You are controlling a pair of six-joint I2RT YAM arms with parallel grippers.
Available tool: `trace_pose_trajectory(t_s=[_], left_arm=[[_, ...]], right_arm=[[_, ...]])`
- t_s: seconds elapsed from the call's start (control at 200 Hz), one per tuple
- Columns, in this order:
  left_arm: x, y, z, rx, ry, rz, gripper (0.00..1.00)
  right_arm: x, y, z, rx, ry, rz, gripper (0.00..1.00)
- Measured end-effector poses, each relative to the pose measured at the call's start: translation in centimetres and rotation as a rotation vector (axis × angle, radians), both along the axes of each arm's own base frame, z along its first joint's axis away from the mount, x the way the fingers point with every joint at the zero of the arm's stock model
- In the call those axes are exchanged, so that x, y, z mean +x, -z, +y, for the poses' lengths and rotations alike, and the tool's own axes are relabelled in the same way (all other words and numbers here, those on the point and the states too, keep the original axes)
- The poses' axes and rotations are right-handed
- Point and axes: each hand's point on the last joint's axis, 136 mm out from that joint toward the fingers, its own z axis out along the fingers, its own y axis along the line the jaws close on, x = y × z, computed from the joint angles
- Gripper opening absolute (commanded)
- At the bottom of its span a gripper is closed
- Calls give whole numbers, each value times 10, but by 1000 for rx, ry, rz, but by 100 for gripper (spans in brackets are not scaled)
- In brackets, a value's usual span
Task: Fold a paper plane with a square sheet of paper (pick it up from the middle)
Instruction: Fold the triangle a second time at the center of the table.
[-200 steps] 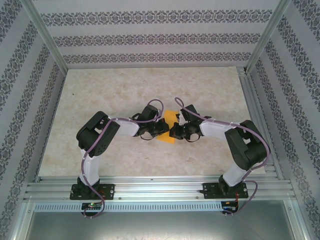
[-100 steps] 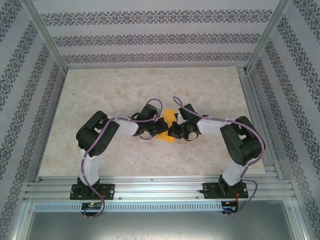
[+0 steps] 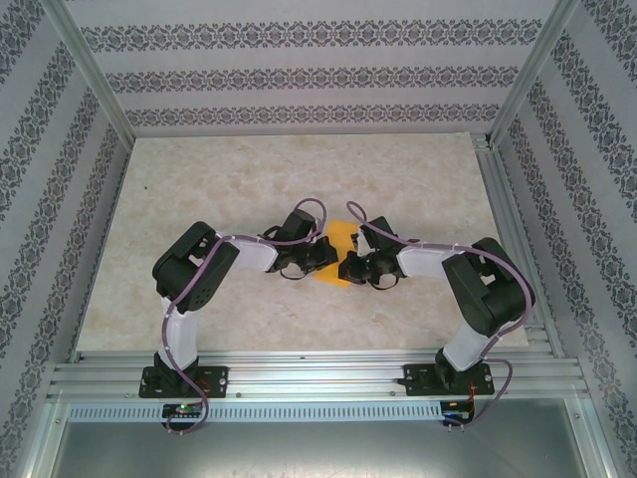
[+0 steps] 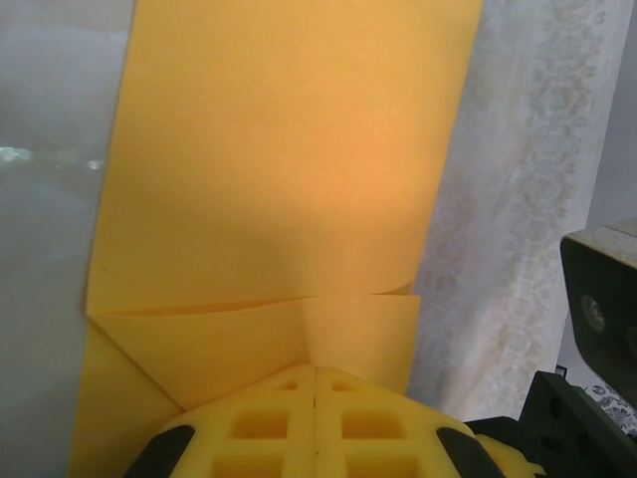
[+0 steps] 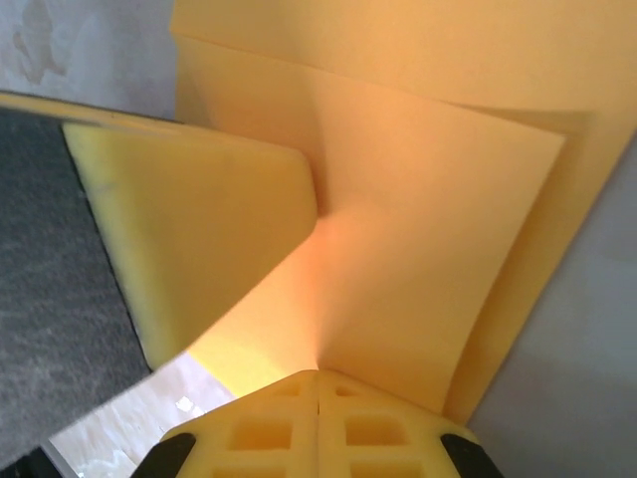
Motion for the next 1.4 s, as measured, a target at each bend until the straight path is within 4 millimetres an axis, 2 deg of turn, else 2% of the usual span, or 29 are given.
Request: trace_pose_trajectory(t_s=[0.195,0.49,0.644,0.744,0.874,1.044,1.249,1.404], left_arm=[[-2,0,-1,-4,7,5,7],[-3,0,-2,-9,14,11,7],[-3,0,-2,-9,13,10,8],[-2,0,-2,-9,13,10,8],[-2,-1,-2,-8,13,11,8],[-2,-2,-2,-7,14,12,11],[0,-5,-4,-5,15,11,12],[2,-7,-5,-8,16,7,12]], right_arm=[[-18,0,-10,-12,-11,10,0],[-30,-1,-22,-13,-2,22,1],[-38,-3,-39,-35,38,63,10],[-30,-14,-47,-26,78,36,17],[-4,-24,-56,-15,153,-8,21],[25,-21,-53,-4,189,-30,26],[39,-8,-46,10,193,-11,31],[40,-8,-44,39,191,2,32]])
